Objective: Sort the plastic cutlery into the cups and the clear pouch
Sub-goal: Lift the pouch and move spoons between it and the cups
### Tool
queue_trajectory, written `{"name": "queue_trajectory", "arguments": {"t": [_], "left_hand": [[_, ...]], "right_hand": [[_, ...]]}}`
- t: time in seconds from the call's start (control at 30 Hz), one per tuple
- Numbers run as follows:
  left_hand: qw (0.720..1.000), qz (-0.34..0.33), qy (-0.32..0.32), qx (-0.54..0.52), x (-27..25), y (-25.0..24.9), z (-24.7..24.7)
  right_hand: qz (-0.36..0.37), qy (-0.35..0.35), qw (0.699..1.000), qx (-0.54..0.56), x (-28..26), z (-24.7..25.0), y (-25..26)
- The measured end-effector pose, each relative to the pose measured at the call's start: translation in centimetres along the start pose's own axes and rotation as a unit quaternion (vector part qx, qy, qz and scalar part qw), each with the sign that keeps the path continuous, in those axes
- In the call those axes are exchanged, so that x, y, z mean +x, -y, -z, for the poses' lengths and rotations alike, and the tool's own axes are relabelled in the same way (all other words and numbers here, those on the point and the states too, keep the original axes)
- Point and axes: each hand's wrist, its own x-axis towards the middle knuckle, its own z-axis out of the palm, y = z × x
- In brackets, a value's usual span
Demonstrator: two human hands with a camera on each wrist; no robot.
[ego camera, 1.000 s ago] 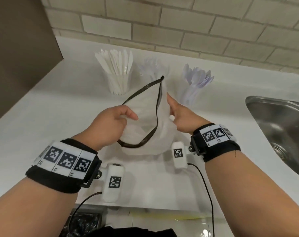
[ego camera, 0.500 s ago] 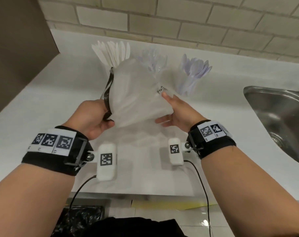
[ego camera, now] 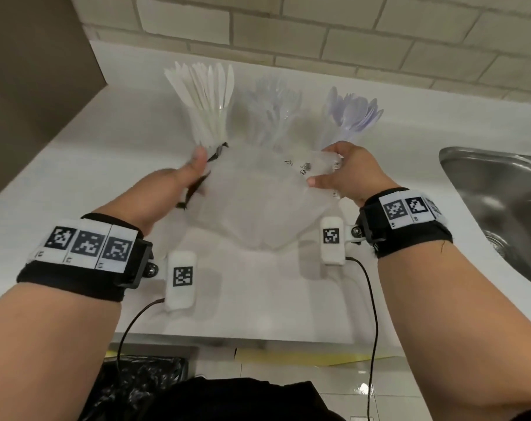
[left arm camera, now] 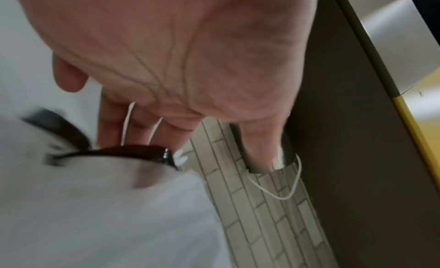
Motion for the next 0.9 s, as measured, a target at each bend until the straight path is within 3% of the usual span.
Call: {"name": "queue_trajectory", "arguments": {"t": [0.07,0.13,0.2,0.23,0.33,0.43,0.47,0.53,0.6,0.67,0.73,0.8,0.9], "left_hand": [[0.997,-0.038,0.028,0.06,0.1,0.4,-0.8],[0.987,-0.075,-0.098,0.099,0.7,0.9,-0.7],[0.966,-0.066,-0.235,0.085,1.1,1.2,0.4],[0.958,-0.05,-0.269,0.091,1.3,1.5,1.1],[0.944,-0.009,-0.304,0.126,1.3,2.4,1.6],[0.916,-0.082,-0.347,0.182,-0.9,1.0,0.0],[0.927,-0.093,-0.307,0.197,-1.3,0.7,-0.7],[0.961,-0.031,-0.135,0.238,-2.0,0.1,-2.2],[0.968,0.052,0.011,0.244,-1.9,0.2,-3.6],[0.977,0.05,0.038,0.202,-1.4,0.3,-4.8],[0.986,0.002,0.01,0.169,-0.7,0.3,-5.6],[0.994,-0.003,-0.012,0.108,-0.3,0.2,-5.7],[0.998,0.013,0.063,-0.001,-0.4,0.6,-5.1]], "right_hand": [[0.016,0.036,0.998,0.044,-0.3,-0.3,0.4],[0.029,0.056,0.997,0.047,-0.7,-0.1,0.3],[0.009,0.031,0.999,0.007,-0.8,0.7,-0.4],[-0.013,0.019,1.0,-0.009,-0.7,1.2,-0.9],[-0.073,0.053,0.995,-0.045,-1.0,1.1,-1.9],[-0.057,0.01,0.981,-0.187,-1.1,0.0,-1.5],[-0.03,-0.009,0.964,-0.264,-1.4,-0.3,-0.9],[0.054,0.004,0.939,-0.339,-2.1,-0.9,0.5],[0.096,0.11,0.944,-0.296,-2.6,-1.7,1.9],[0.079,0.235,0.938,-0.241,-2.7,-2.7,2.6],[0.077,0.308,0.911,-0.265,-3.0,-4.1,2.9],[0.08,0.315,0.907,-0.269,-3.3,-5.6,2.7],[0.07,0.281,0.928,-0.232,-3.7,-6.8,2.5]]}}
